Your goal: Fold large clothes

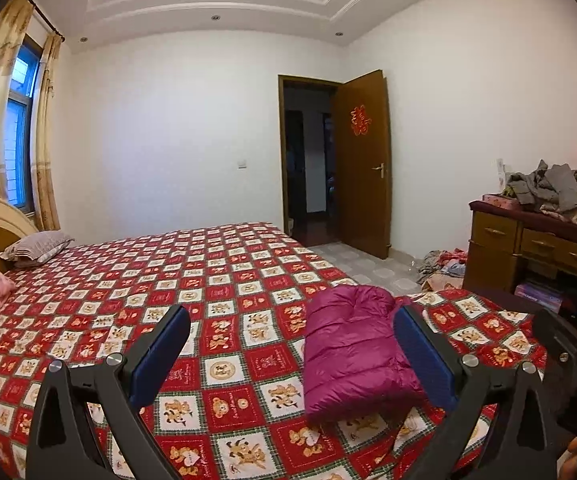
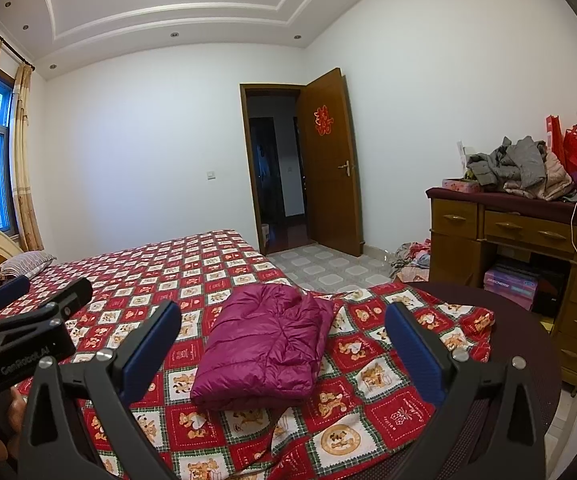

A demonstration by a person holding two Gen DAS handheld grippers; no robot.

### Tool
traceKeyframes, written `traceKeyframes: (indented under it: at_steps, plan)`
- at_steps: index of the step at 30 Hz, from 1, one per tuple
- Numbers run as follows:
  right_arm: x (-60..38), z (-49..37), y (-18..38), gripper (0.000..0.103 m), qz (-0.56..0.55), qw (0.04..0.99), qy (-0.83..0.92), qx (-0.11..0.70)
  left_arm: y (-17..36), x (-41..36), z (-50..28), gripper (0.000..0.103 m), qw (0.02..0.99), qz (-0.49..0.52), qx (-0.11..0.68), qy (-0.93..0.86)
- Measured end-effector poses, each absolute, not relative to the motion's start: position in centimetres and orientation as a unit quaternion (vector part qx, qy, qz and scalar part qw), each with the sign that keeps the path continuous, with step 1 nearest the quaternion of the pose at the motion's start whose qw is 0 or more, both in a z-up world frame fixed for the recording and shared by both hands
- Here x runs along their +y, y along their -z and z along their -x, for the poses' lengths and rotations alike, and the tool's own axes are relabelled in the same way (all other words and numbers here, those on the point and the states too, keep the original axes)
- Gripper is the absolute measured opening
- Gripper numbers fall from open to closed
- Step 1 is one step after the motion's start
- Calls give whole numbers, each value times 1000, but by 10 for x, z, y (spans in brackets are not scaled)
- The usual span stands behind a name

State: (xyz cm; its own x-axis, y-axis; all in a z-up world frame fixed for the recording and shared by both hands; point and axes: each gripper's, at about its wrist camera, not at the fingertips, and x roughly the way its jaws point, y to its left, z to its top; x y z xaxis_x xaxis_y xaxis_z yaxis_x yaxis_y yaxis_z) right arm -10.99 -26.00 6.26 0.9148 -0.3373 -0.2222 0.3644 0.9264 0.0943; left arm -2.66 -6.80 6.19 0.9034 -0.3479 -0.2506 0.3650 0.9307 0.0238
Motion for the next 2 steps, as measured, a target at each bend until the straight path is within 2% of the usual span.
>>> traceKeyframes:
  at_steps: [2]
  plan:
    - [-260,110,-62,103,-66,976,180,103,-61,-67,23,102,975,-33,127,180]
